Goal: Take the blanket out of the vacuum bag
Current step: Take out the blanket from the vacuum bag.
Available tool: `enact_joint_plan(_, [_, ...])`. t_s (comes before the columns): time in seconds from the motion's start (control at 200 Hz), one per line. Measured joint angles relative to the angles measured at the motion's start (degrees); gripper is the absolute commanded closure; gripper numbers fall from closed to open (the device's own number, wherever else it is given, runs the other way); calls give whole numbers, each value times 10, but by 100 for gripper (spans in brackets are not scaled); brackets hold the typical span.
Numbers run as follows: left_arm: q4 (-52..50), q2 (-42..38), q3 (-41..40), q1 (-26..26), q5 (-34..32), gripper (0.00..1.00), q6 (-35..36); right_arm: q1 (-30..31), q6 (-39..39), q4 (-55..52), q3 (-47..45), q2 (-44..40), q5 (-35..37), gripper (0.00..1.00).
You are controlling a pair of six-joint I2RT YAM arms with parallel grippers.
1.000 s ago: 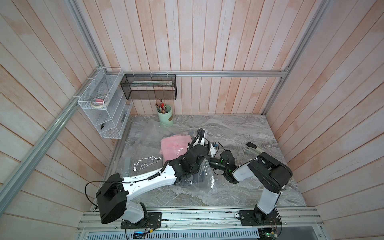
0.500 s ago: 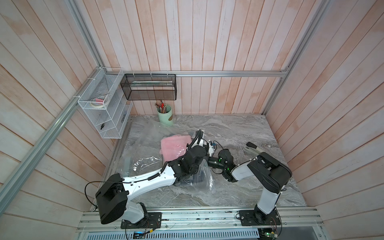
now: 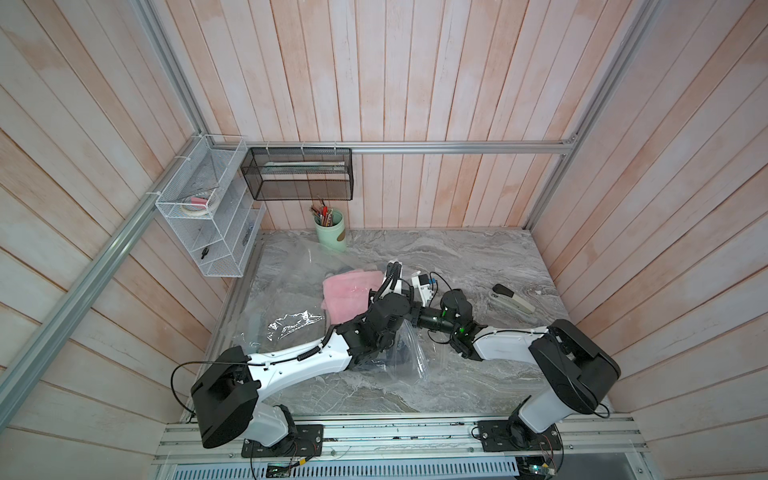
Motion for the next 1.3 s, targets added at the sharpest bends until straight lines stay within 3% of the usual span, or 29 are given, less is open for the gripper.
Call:
enact_joint_plan(0.275, [11,7,0,7,-3,100,5,-15,-40,-114,-55,-135,38,100])
enact_joint_plan(0.45, [7,8,0,7,-3,100,6,-30,-49,-121,-97,-143,40,100])
enact_joint_plan(0.59, [6,8,-4,7,-1,100,5,-31,-42,-70,-105,-108,27,53])
enact_joint_plan(0.68, [5,8,-5,7,1,100,5,-31,-35,-10,-114,-78,10,42])
enact_joint_plan(0.765, [5,8,-5,7,1,100,5,-31,-25,33,-116,-58,-5,40])
enact_joint_plan(1.0, [5,8,-5,8,1,100,6,-22,-18,85,-114,-30,-25,41])
enact_joint_plan(1.13, [4,8,-5,8,1,100,6,-9,-17,91,-94,3,-38,46])
enact_joint_plan(1.205, [4,8,-5,8,1,100,6,0,-15,104,-79,26,-45,60])
enact_joint_plan(1.3, [2,8,-5,8,1,100,6,10,-4,130,-72,50,-55,89])
